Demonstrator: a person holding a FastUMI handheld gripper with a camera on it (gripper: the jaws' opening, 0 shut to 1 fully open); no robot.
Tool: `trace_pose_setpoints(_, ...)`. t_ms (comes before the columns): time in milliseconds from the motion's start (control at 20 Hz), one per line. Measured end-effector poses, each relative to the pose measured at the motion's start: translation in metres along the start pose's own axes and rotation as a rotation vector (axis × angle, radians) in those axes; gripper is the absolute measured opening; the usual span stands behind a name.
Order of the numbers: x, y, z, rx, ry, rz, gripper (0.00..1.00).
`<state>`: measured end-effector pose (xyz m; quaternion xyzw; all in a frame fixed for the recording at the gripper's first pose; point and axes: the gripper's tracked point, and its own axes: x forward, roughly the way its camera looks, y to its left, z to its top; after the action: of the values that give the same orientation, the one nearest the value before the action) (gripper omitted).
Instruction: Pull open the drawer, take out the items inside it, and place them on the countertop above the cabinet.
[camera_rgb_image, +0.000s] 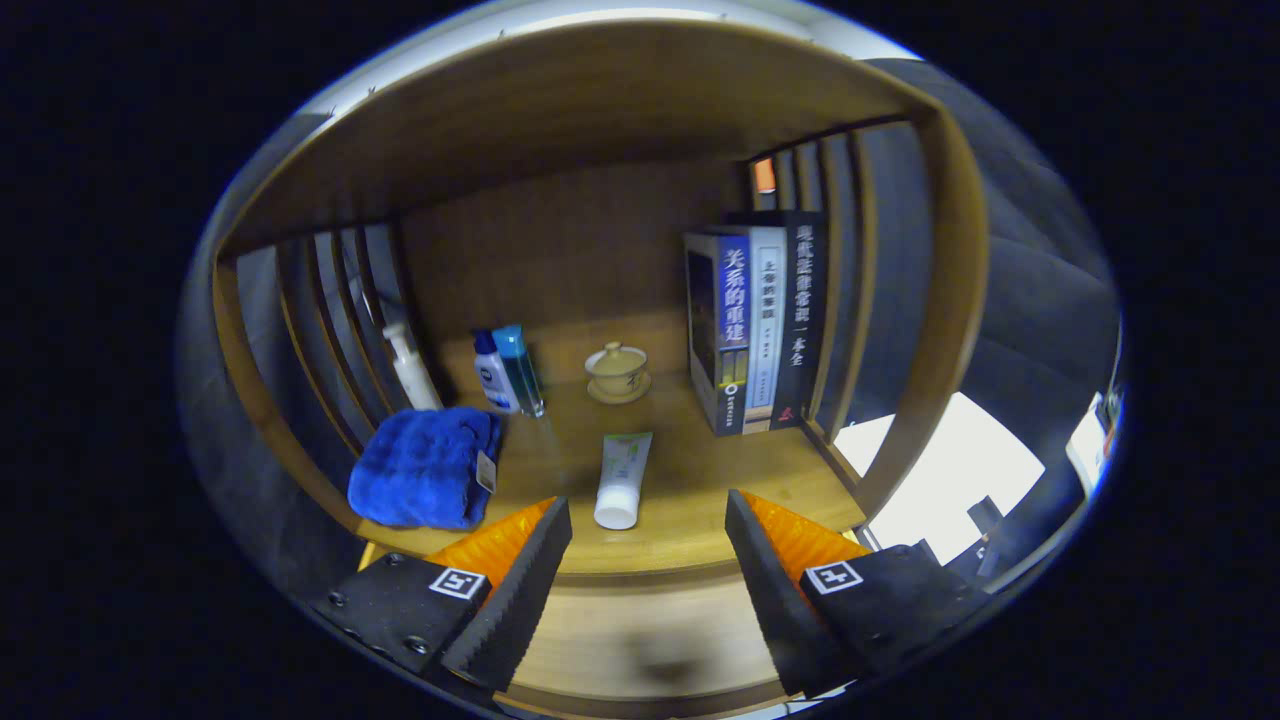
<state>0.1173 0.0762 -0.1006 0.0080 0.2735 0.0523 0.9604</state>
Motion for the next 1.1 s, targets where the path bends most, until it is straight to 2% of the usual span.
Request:
trace_pose_setpoints(150, -0.031, -0.021, -0.008, 0.015, -0.077, -0.010, 1.00)
trace_pose_setpoints(450, -0.093, -0.041, -0.032, -0.054, -0.253, -0.035, 0.98)
trace_pose_setpoints(700, -0.123, -0.040, -0.087, -0.083, -0.258, -0.026, 0.98)
trace_pose_setpoints(900, -0.131, -0.037, -0.122, -0.149, -0.249, -0.027, 0.98)
trace_pose_setpoints(1100, -0.129, -0.034, -0.155, -0.136, -0.207, -0.006, 0.98)
